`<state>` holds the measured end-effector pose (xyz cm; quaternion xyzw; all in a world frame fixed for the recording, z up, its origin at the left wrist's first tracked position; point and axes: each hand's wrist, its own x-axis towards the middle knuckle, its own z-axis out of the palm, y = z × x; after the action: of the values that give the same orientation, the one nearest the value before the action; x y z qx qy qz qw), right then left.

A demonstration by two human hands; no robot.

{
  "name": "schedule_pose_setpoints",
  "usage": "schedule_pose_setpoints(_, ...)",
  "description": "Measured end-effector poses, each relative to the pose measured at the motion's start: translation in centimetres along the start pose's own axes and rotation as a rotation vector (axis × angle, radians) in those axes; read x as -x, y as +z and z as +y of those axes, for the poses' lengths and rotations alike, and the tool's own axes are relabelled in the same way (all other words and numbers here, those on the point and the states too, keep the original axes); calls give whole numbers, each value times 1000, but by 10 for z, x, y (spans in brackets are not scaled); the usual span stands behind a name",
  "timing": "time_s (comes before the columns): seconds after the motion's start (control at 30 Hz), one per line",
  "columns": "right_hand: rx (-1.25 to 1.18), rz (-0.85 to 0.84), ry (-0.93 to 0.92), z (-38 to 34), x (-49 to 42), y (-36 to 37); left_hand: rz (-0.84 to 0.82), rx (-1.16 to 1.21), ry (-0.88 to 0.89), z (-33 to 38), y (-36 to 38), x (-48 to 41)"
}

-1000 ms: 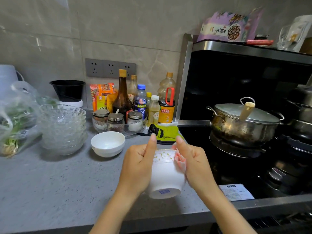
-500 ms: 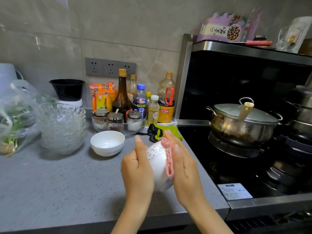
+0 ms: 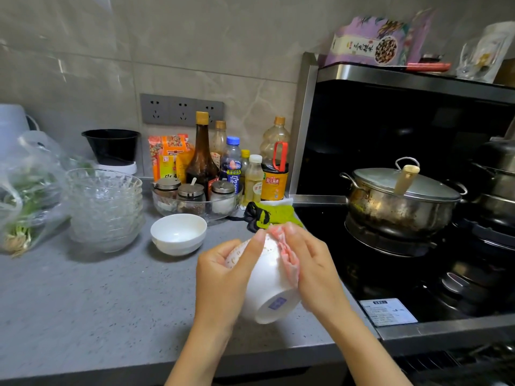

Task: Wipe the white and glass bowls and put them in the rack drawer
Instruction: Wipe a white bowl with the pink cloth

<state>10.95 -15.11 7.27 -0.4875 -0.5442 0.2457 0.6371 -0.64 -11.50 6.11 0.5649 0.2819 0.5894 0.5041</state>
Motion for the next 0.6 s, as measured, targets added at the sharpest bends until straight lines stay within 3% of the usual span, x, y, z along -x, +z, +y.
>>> schedule_pose_setpoints(0.1,-107,-52,184,-9,-3,-4,-48,117,-82,-1,-5,0)
schedule_pose_setpoints(0.2,-106,-121,225,-17,0,-10,-147,142,-99,0,-13,-2)
schedule_pose_setpoints(0.4,41,-106,104,-20,-6,-15,-314,-197,116,9,-15,-11)
schedule_pose_setpoints(0.5,249,-130,-9,-21,-6,-14,-325,-335,178,10,-8,-14)
schedule_pose_setpoints(0.6,307,-103,-65,-17,-4,-10,-236,-348,211,7,0,-13)
